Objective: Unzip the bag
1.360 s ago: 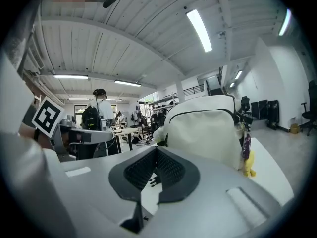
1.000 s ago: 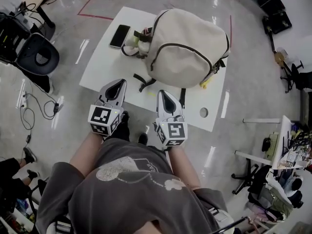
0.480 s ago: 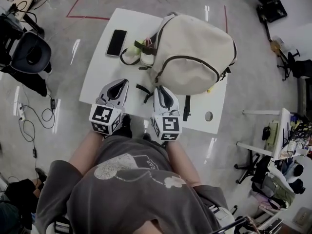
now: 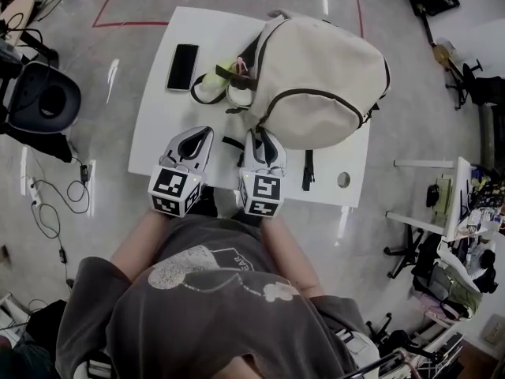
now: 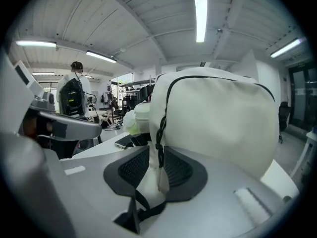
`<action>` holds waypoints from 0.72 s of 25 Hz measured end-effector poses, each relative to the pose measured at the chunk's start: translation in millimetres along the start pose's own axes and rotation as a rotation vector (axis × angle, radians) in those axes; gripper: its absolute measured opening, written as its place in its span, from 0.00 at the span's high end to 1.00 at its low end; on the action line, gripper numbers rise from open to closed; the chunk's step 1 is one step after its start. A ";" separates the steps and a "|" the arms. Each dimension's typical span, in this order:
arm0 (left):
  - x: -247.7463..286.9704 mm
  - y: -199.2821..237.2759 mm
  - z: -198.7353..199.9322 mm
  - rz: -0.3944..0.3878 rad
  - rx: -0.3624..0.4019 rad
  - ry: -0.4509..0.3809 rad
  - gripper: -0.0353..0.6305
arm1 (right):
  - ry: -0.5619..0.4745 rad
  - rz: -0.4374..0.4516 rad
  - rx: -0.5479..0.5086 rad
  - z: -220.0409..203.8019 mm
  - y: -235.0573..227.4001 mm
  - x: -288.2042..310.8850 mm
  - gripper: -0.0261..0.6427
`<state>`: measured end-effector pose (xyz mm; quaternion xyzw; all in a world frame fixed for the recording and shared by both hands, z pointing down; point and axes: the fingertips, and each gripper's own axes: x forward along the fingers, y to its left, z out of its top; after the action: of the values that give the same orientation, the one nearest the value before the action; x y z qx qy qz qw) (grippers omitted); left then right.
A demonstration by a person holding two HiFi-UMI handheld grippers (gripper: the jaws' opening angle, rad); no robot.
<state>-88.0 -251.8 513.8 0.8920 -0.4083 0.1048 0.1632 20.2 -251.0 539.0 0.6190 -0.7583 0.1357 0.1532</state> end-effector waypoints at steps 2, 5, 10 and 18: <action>2.4 1.2 -0.9 -0.011 0.005 0.006 0.94 | 0.000 -0.047 0.002 -0.3 -2.9 4.8 0.82; 4.0 5.4 0.1 -0.016 0.014 0.003 0.94 | -0.005 -0.109 0.023 0.5 -6.8 13.1 0.80; 4.4 12.3 -6.1 -0.007 -0.001 0.014 0.94 | -0.012 -0.185 0.056 1.3 -20.2 18.9 0.91; 3.4 4.9 -9.4 -0.026 0.012 0.020 0.94 | -0.033 -0.010 0.006 7.7 -2.2 -2.3 0.91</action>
<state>-90.0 -253.6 524.6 0.8971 -0.3943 0.1139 0.1634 22.2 -252.4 531.1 0.6254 -0.7572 0.1269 0.1393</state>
